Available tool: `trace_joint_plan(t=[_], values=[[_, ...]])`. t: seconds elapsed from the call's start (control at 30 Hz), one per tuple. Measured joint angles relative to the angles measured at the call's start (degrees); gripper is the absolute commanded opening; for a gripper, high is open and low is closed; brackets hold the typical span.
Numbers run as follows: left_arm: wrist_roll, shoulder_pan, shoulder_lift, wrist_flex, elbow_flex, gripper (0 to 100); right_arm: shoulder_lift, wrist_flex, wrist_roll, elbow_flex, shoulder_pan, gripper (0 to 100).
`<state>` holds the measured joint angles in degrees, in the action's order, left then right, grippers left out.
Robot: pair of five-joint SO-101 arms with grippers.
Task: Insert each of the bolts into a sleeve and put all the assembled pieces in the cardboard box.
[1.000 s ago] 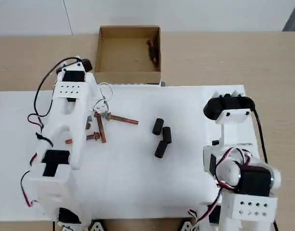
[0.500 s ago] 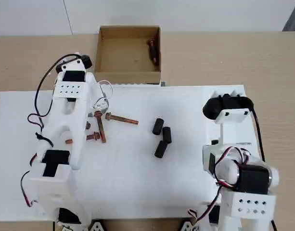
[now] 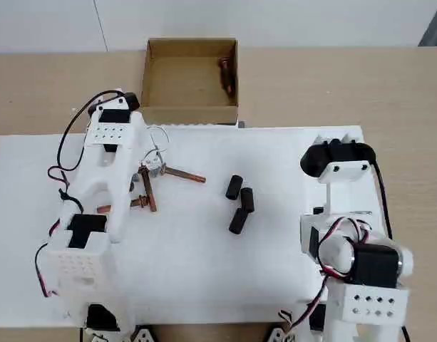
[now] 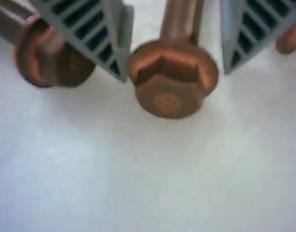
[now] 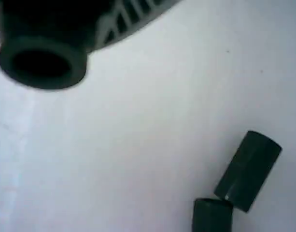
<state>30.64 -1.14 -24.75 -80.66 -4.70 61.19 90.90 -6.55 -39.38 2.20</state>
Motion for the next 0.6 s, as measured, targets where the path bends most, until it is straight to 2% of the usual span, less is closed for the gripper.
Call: trace_joint_plan(t=[0.17, 0.6], values=[[0.1, 0.2, -0.3, 0.0, 0.0, 0, 0.0, 0.0, 0.0, 0.0, 0.0, 0.3], [0.4, 0.5, -4.7, -0.1, -2.3, 1, 0.0, 0.0, 0.0, 0.0, 0.0, 0.3]])
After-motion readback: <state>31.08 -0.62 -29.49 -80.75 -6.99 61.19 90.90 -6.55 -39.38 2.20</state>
